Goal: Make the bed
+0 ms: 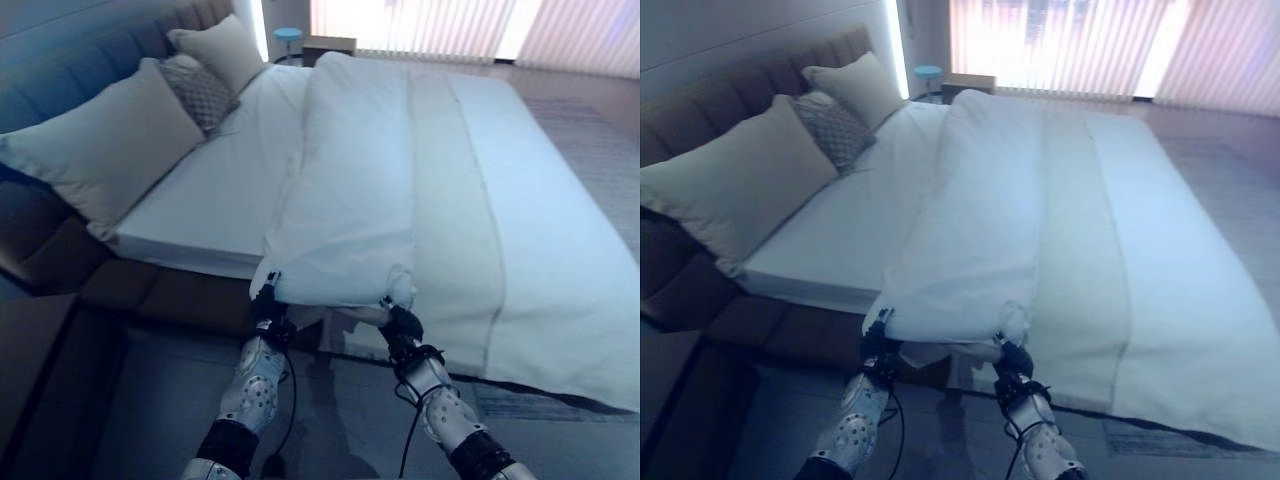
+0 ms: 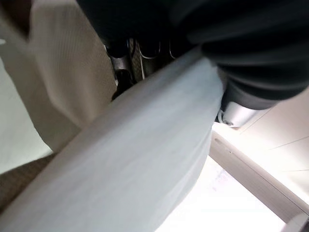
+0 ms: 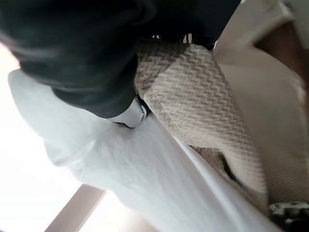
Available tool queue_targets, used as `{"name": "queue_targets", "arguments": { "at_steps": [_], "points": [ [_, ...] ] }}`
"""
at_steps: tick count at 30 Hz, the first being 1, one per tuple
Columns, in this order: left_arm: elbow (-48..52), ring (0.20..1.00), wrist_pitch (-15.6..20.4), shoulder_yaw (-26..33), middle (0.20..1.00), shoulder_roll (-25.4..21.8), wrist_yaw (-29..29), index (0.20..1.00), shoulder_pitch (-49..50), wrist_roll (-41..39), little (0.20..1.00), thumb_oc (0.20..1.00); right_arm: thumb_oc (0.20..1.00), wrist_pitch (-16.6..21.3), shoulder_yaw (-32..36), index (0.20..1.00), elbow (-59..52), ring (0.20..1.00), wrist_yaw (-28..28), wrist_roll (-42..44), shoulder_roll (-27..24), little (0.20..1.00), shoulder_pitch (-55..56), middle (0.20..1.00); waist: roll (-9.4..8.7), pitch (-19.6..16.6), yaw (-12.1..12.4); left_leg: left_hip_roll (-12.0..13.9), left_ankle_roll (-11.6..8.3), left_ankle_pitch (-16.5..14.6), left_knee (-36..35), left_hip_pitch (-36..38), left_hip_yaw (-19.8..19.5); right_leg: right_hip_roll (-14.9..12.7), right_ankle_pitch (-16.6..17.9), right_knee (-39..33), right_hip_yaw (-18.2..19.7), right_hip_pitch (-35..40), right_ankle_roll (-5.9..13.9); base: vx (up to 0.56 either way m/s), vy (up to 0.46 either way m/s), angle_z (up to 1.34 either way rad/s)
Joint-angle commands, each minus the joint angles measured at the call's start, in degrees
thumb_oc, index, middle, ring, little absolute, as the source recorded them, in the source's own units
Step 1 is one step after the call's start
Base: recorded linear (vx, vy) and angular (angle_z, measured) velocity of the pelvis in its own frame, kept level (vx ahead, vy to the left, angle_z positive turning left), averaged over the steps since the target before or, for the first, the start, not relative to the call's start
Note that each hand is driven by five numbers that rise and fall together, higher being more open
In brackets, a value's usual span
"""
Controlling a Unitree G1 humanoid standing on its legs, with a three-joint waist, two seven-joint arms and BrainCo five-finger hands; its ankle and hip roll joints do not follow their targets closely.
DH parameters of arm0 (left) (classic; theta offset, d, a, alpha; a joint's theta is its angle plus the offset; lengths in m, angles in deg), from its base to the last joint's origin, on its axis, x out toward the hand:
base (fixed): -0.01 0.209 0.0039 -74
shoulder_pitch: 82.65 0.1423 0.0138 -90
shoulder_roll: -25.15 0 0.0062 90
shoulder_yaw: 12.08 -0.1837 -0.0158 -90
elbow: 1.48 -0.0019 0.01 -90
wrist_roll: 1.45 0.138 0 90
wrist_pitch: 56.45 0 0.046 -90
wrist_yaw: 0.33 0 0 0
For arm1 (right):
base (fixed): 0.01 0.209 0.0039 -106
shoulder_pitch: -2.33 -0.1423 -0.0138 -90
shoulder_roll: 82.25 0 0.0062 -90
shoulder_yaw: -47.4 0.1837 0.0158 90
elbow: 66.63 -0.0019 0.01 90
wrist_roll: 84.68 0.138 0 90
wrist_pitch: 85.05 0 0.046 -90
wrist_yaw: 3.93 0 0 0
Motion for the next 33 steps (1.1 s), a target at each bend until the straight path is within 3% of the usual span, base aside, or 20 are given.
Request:
{"name": "queue_targets", "arguments": {
  "at_steps": [1, 3, 7, 8, 9, 10, 11, 20, 25, 33],
  "points": [
    [5.3, 0.2, 6.5, 8.2, 0.2, -7.0, 0.8, 0.2, 2.4, 2.6, 0.2, 0.2, 0.2, 1.7, 2.7, 0.2, 0.7, 0.2, 0.3, -2.6, -3.3, 0.2, 0.6, 0.2, 0.74, -2.4, 2.4, 1.1, -0.54, -2.9, -2.3, 1.7, 2.2, 5.2, 3.5, -6.6, -0.9, -3.1, 1.74, 0.0, 0.441, -0.38],
    [5.0, 0.2, 6.1, 8.2, 0.2, -7.0, 0.3, 0.2, 3.5, 2.7, 0.2, 0.2, 0.2, 1.6, 2.6, 0.2, 1.1, 0.2, 0.7, -2.9, -3.4, 0.2, 0.9, 0.2, 1.08, -2.0, 1.8, 0.0, 0.23, -2.2, -3.9, 3.0, 2.5, 10.9, -0.9, -4.9, 2.5, -4.6, 0.39, 0.05, 0.353, -0.27],
    [4.7, 0.2, 5.1, 9.1, 0.2, -6.0, 0.5, 0.2, 6.0, 3.0, 0.2, 0.2, 0.2, 1.4, 1.7, 0.2, 1.6, 0.2, 1.3, -2.5, -2.9, 0.2, 2.4, 0.2, -0.1, -1.5, 2.5, -2.6, 0.86, -1.4, -6.2, 4.5, 3.4, 18.5, -5.5, -5.5, 0.8, -4.3, -1.75, 0.04, 0.195, -0.21],
    [4.7, 0.2, 5.1, 9.1, 0.2, -6.0, 0.5, 0.2, 6.0, 3.0, 0.2, 0.2, 0.2, 1.4, 1.7, 0.2, 1.6, 0.2, 1.3, -2.5, -2.9, 0.2, 2.4, 0.2, -0.12, -1.7, 2.5, -2.6, 0.86, -1.4, -6.2, 4.4, 3.4, 18.5, -5.4, -5.6, 0.7, -4.4, -1.75, 0.03, 0.111, -0.19],
    [3.9, 0.2, 4.7, 9.1, 0.2, -5.3, 0.8, 0.2, 7.0, 3.0, 0.2, 0.2, 0.2, 1.5, 1.5, 0.2, 1.0, 0.2, 1.1, -2.4, -3.0, 0.2, 4.2, 0.2, -0.64, -1.5, 2.4, -3.7, 0.92, -0.9, -6.4, 4.9, 2.9, 21.3, -6.3, -7.2, 4.0, -3.4, -2.72, 0.02, 0.058, -0.08],
    [3.9, 0.2, 4.7, 9.1, 0.2, -5.3, 0.8, 0.2, 7.0, 3.0, 0.2, 0.2, 0.2, 1.5, 1.5, 0.2, 1.0, 0.2, 1.1, -2.4, -3.0, 0.2, 4.2, 0.2, -0.66, -1.7, 2.3, -3.7, 0.92, -0.8, -6.4, 4.7, 2.9, 21.3, -6.2, -7.3, 4.0, -3.5, -2.72, 0.08, 0.11, 0.23],
    [2.8, 0.2, 4.4, 7.9, 0.2, -3.7, 0.6, 0.2, 7.3, 3.1, 0.2, 0.2, 0.2, 1.8, 1.9, 0.2, 1.0, 0.2, 0.8, -1.9, -3.2, 0.2, 5.3, 0.2, -0.24, -2.4, 1.5, -4.3, 1.08, 0.3, -8.5, 5.5, 1.9, 22.3, -5.2, -10.4, 7.2, -2.3, -2.89, 0.06, 0.052, 0.3],
    [-0.5, 0.2, 2.0, 6.0, 0.2, -2.5, -0.9, 0.2, 9.7, 3.1, 0.2, 0.2, 0.2, 0.9, 2.9, 0.2, 3.6, 0.2, 0.5, -3.9, -3.0, 0.2, 8.8, 0.2, 0.76, -3.6, 0.3, -4.9, 1.49, 0.9, -10.6, 6.1, 1.3, 22.3, -3.6, -15.7, 5.5, 0.0, -2.49, 0.04, -0.011, 0.22],
    [-4.0, 0.2, 1.5, 4.7, 0.2, -2.2, -1.3, 0.2, 9.4, 3.4, 0.2, 0.2, 0.2, 0.5, 2.9, 0.2, 9.1, 0.2, 0.0, -5.2, -3.0, 0.2, 8.4, 0.2, 1.08, -1.9, 0.1, -4.8, 1.41, 1.7, -10.6, 3.5, 1.5, 22.1, -2.5, -17.0, 4.9, -1.8, -2.29, -0.1, -0.023, 0.03],
    [-17.2, 0.2, 3.2, 1.5, 0.2, -2.9, 1.9, 0.2, 1.9, 9.5, 0.2, 0.2, 0.2, 1.7, 3.0, 0.2, 22.4, 0.2, -2.6, -8.4, -3.0, 0.2, 1.5, 0.2, 1.92, 3.8, -0.7, -4.5, -0.3, 5.4, -10.6, -7.7, 1.7, 22.1, 0.4, -17.0, 3.8, -12.6, -2.11, -0.14, -0.019, 0.1]
  ]
}}
